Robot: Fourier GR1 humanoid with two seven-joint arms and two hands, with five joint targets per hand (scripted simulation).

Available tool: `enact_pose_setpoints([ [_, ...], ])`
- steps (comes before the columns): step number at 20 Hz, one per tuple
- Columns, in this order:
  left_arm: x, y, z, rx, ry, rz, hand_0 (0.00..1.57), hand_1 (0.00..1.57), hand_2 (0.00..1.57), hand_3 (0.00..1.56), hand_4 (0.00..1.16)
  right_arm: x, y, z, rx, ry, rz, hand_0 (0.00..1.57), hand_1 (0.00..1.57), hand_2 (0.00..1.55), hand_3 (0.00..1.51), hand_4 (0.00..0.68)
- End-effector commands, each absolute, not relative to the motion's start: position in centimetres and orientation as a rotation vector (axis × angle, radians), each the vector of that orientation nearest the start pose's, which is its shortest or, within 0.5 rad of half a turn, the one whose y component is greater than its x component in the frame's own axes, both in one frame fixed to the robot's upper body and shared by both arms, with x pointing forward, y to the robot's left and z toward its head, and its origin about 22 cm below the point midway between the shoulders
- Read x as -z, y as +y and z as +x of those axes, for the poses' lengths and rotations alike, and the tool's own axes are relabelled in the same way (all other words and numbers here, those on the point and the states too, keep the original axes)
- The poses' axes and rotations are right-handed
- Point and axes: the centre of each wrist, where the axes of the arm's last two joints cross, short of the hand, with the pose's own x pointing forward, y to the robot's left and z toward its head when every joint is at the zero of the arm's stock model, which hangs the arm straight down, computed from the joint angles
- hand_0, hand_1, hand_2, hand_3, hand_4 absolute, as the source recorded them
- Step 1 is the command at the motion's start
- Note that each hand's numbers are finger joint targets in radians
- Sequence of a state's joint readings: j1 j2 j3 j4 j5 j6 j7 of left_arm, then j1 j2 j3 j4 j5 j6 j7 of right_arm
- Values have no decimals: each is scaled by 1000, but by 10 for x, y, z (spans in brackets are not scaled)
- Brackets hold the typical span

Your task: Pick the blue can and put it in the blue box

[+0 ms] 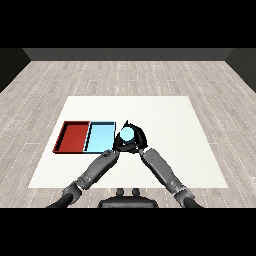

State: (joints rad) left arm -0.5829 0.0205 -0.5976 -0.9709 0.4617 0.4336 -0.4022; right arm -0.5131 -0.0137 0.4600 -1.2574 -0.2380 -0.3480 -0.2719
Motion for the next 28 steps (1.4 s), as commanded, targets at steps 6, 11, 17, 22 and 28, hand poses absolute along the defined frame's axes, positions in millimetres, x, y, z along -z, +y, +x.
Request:
enact_pose_setpoints([
  [6, 11, 50, 313, 84, -1696, -91, 1571, 1571, 1571, 1486, 1149, -48, -70, 292, -175, -1924, 349, 1424, 1424, 1459, 1375, 513],
  [11, 3, 47, 314, 112, -1680, -65, 1571, 1571, 1555, 1458, 1134, -41, -72, 315, -201, -1905, 349, 1419, 1419, 1454, 1372, 529],
  [17, -6, 56, 322, 90, -1722, -35, 1571, 1571, 1558, 1472, 1142, -55, -63, 309, -167, -1899, 353, 1425, 1425, 1464, 1376, 522],
  [22, 8, 53, 314, 102, -1730, -17, 1571, 1571, 1559, 1466, 1138, -49, -66, 309, -219, -1897, 248, 0, 0, 0, 0, 0],
  [28, 17, 53, 318, 100, -1732, -9, 1571, 1571, 1568, 1477, 1142, -53, -62, 297, -245, -1906, 232, 0, 0, 0, 0, 0],
])
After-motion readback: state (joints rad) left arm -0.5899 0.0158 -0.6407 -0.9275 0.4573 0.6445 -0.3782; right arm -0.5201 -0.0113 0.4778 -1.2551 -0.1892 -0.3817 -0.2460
